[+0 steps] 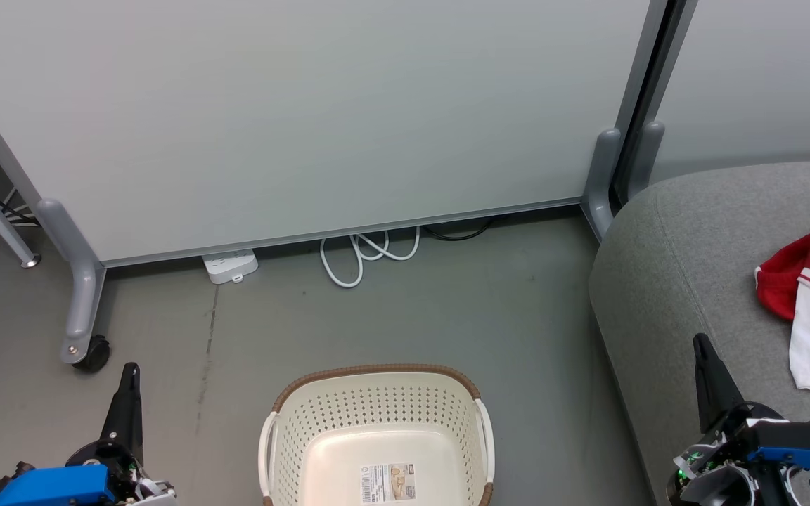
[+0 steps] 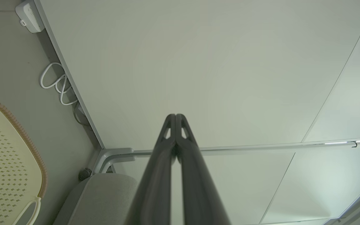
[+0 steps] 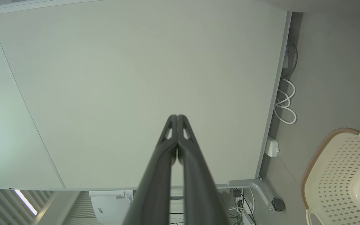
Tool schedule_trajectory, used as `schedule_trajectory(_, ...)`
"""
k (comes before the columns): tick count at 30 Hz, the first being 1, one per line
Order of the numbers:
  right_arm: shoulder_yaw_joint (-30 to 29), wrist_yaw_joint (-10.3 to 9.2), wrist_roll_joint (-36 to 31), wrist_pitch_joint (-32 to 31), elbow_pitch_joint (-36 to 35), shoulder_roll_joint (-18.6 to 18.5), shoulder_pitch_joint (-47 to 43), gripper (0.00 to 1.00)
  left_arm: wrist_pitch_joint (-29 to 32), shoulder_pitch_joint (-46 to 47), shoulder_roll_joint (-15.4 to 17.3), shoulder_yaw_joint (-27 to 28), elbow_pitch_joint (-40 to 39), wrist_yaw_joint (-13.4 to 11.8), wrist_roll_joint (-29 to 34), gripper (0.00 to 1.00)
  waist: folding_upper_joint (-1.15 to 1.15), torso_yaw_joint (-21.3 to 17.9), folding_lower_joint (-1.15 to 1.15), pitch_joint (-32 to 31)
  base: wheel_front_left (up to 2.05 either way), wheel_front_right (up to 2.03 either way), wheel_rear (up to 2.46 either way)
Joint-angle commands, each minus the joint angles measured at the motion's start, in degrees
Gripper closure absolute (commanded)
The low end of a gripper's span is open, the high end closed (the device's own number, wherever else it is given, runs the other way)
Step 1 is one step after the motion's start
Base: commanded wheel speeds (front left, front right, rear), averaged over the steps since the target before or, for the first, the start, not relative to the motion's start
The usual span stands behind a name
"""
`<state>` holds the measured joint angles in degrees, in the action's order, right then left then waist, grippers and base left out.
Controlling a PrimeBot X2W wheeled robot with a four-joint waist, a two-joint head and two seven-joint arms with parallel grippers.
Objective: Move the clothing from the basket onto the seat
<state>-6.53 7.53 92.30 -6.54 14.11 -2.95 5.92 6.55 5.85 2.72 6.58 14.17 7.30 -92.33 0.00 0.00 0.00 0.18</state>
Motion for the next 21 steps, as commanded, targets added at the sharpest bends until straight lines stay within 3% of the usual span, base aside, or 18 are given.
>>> schedule_trajectory(1, -0.1, -0.08, 0.2, -0.2, -0.2, 0.1, 0.6, 1.00, 0.2, 0.7, 0.3, 0.1, -0.2, 0.4, -0.2, 1.00, 0.00, 0.0, 0.00, 0.0, 0.00, 0.00, 0.00)
schedule_trajectory(21, -0.1, -0.08, 0.2, -0.2, -0.2, 0.1, 0.6, 1.00, 0.2, 0.7, 0.3, 0.1, -0.2, 0.4, -0.2, 1.00, 0.00, 0.0, 0.00, 0.0, 0.00, 0.00, 0.00)
